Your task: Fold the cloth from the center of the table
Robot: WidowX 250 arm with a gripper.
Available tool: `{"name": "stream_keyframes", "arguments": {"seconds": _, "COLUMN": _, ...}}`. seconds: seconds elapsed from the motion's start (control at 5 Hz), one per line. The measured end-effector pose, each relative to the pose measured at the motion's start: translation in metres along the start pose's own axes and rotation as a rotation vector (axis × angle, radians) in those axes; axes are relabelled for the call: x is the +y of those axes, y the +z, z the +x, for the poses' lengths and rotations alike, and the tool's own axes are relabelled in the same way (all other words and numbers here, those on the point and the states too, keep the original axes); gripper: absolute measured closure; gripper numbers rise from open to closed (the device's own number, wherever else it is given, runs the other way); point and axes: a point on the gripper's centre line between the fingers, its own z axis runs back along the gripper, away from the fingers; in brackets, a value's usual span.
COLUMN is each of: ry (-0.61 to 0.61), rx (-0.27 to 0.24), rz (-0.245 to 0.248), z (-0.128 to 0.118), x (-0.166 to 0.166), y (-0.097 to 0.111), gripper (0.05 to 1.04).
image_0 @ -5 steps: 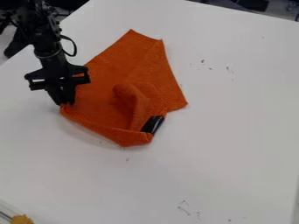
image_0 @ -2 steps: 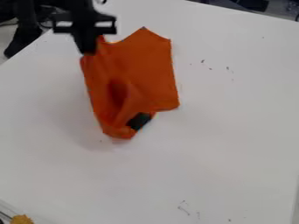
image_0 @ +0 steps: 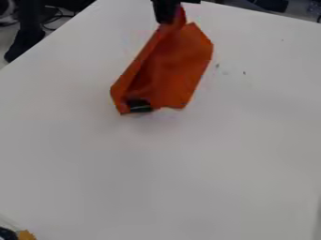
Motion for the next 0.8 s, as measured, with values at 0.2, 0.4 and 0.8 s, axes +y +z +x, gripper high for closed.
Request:
{"name": "stream_keyframes", "arguments": {"seconds": 0.2, "ry": -0.052, "rx": 0.057, "rz": -0.055, "z": 0.004, "x": -0.04, "y": -0.02, "gripper": 0.988}}
{"name": "stream_keyframes", "arguments": {"seconds": 0.4, "ry": -0.029, "rx": 0.091, "rz": -0.124, "z": -0.009, "x": -0.045, "y": -0.046, "gripper": 0.988}}
{"name": "stream_keyframes", "arguments": {"seconds": 0.8, "ry": 0.037, "rx": 0.132, "rz": -0.087, "z": -0.039, "x": -0.035, "y": -0.071, "gripper": 0.95}}
